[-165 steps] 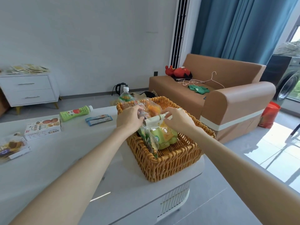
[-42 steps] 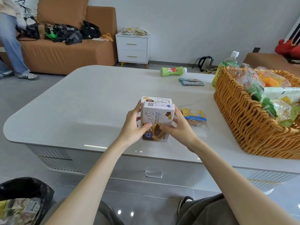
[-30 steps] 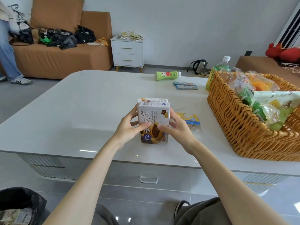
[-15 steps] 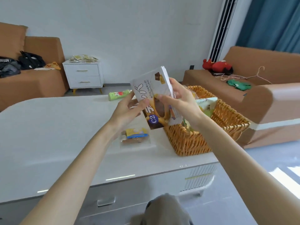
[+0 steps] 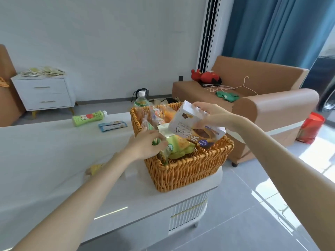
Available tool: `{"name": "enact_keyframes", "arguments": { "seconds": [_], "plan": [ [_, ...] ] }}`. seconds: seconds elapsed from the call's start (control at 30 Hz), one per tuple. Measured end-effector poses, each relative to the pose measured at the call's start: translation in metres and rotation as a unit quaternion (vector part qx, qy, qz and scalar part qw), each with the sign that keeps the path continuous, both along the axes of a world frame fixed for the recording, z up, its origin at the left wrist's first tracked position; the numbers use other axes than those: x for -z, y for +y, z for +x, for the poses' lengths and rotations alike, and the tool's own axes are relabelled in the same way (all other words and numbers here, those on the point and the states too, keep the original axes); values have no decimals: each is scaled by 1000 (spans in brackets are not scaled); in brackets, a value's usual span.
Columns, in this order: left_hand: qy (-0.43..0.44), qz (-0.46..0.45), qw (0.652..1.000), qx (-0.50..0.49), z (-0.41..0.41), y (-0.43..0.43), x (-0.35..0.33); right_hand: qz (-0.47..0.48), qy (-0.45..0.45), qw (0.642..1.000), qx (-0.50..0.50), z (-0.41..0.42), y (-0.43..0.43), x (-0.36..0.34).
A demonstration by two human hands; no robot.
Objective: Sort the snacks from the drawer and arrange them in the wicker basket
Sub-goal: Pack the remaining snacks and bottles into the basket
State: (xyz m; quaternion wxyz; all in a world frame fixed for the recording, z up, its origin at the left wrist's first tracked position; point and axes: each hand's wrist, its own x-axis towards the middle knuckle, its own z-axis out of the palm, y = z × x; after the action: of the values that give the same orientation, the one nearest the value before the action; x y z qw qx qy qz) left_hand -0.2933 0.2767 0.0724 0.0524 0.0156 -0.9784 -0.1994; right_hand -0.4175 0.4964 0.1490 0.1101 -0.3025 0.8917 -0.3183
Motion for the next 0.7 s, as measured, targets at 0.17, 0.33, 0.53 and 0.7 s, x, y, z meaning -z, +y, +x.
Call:
{"name": "enact_keyframes", "arguments": {
  "seconds": [0.17,0.33,0.53,0.7],
  "plan": [
    [78,-7,997,-22,-7,-5,16,175,-35,979,-97,-21,-18,18],
    [128,41,991,-22,-13,-9,22,388,-37,906,-164,-34,-52,46],
    [107,62,992,-9,-21,-19,25,422,-96,888,-154,-36,-78,66],
    [106,70,992,-7,-25,-21,29,354,-33,932,-75,-43,-74,83]
  ]
}}
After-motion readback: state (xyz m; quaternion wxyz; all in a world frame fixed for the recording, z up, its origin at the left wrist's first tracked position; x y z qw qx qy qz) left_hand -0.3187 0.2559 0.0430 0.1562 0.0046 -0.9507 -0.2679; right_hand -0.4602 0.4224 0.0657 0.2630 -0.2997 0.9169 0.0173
